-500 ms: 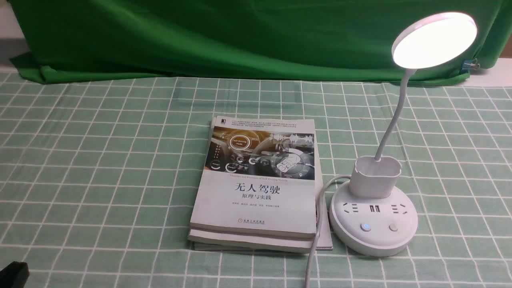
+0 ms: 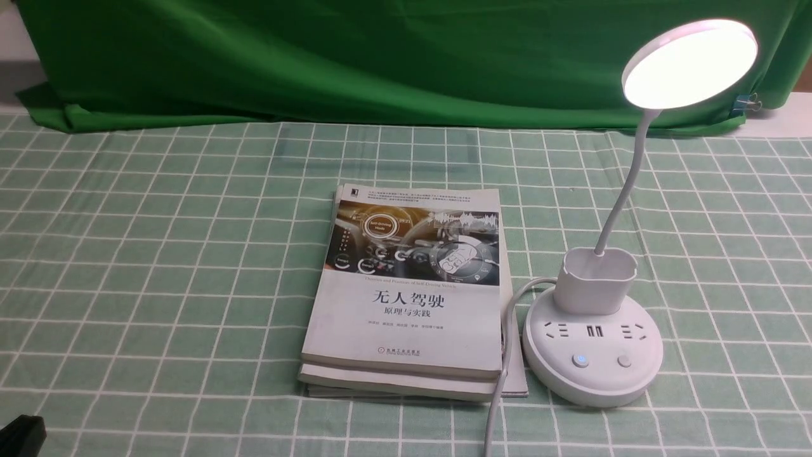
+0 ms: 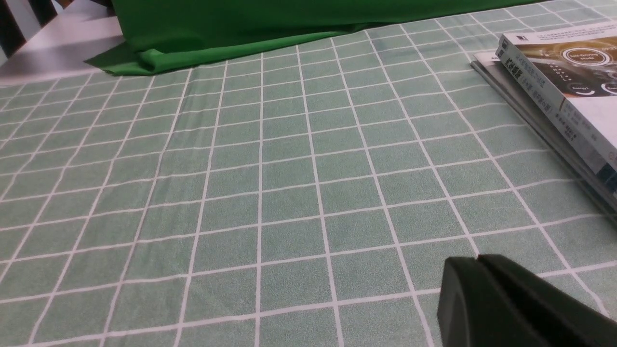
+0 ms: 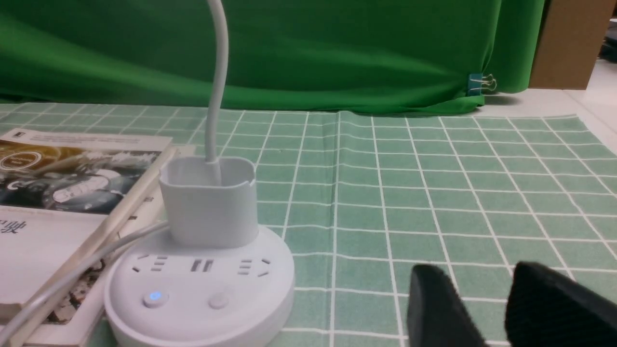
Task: Turn off the desk lamp on the blue coffee tablecloth by hand.
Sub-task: 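Press the power button on the lamp base to turn the lamp off with the right gripper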
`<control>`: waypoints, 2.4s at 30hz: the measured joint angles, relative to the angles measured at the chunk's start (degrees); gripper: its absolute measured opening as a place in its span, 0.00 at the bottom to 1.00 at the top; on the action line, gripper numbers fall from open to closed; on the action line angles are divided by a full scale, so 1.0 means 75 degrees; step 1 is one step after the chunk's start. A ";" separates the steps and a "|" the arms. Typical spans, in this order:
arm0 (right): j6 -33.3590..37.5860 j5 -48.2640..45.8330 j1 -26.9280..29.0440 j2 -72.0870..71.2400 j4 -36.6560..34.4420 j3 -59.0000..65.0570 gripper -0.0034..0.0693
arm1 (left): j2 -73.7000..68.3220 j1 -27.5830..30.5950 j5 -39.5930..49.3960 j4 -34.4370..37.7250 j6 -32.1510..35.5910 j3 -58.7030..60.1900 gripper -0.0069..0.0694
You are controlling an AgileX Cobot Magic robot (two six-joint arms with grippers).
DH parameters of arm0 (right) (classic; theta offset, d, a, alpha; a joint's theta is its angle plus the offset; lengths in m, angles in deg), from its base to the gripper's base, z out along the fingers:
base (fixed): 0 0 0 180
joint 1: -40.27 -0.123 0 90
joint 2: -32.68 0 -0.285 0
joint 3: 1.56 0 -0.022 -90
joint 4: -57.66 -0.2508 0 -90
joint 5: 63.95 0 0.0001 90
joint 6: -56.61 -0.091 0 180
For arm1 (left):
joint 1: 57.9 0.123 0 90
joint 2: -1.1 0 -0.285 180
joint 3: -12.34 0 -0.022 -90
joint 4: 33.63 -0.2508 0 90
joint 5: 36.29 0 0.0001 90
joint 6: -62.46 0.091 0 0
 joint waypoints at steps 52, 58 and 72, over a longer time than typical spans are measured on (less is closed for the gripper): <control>0.0135 -0.4412 -0.0016 0.5898 -0.1166 -0.4778 0.11 | 0.0000 0.0000 0.0000 0.0000 0.0000 0.0000 0.09; 0.0324 -0.4861 -0.0497 0.8272 -0.1166 -0.5556 0.11 | 0.0000 0.0000 0.0000 0.0000 0.0000 0.0000 0.09; -0.0003 -0.4427 -0.2062 1.1915 -0.0687 -0.7333 0.10 | 0.0000 0.0000 0.0000 0.0000 0.0000 0.0000 0.09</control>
